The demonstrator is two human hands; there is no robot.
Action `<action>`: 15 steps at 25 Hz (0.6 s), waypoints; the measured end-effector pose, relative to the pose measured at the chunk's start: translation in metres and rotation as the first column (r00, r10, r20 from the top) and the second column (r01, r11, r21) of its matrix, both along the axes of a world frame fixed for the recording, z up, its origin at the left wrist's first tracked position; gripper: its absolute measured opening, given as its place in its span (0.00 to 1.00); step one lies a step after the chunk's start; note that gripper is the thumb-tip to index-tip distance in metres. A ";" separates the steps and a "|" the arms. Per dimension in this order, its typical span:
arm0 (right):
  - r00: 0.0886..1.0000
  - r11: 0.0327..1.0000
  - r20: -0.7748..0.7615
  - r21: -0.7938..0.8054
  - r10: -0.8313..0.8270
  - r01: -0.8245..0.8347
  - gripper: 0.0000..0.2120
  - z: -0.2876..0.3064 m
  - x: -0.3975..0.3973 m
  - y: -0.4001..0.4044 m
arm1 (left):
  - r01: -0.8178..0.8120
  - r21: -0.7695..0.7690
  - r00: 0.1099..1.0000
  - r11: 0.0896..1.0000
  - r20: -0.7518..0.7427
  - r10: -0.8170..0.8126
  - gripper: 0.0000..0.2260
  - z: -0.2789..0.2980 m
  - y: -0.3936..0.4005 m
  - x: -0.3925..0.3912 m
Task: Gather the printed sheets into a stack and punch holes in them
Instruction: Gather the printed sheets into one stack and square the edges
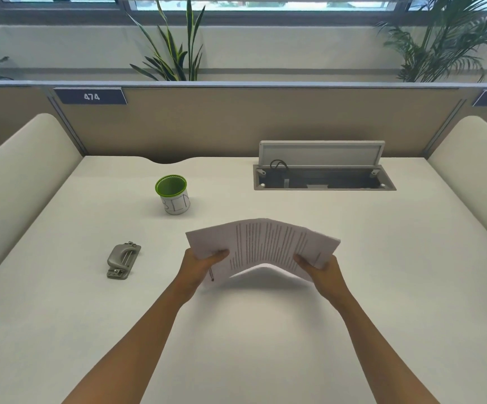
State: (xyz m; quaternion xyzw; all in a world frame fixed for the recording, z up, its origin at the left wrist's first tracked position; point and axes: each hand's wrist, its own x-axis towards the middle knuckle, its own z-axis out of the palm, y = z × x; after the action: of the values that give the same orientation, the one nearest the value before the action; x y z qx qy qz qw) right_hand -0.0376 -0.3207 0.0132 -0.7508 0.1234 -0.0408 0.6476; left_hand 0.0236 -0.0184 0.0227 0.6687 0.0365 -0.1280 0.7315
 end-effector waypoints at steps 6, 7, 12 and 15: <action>0.996 0.999 -0.074 -0.024 0.045 -0.047 0.15 -0.010 -0.003 -0.003 | 0.046 0.068 0.998 0.997 -0.041 -0.043 0.17 -0.013 0.006 -0.004; 0.996 0.999 -0.075 -0.022 0.039 -0.041 0.15 -0.011 -0.004 -0.004 | 0.041 0.068 0.998 0.997 -0.039 -0.039 0.17 -0.013 0.006 -0.004; 0.995 0.998 -0.088 -0.018 0.054 -0.055 0.16 -0.014 -0.007 -0.007 | 0.101 0.117 0.994 0.988 -0.052 -0.096 0.17 -0.014 0.009 -0.006; 0.991 0.996 -0.121 -0.059 0.061 -0.069 0.15 -0.019 -0.008 -0.007 | 0.116 0.179 0.992 0.977 -0.062 -0.107 0.16 -0.019 0.008 -0.011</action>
State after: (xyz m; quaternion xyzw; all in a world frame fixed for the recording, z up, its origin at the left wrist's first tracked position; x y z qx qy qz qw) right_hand -0.0460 -0.3281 -0.0062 -0.7755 0.1359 0.0213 0.6162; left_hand 0.0129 -0.0108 0.0042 0.7304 0.0296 -0.1823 0.6576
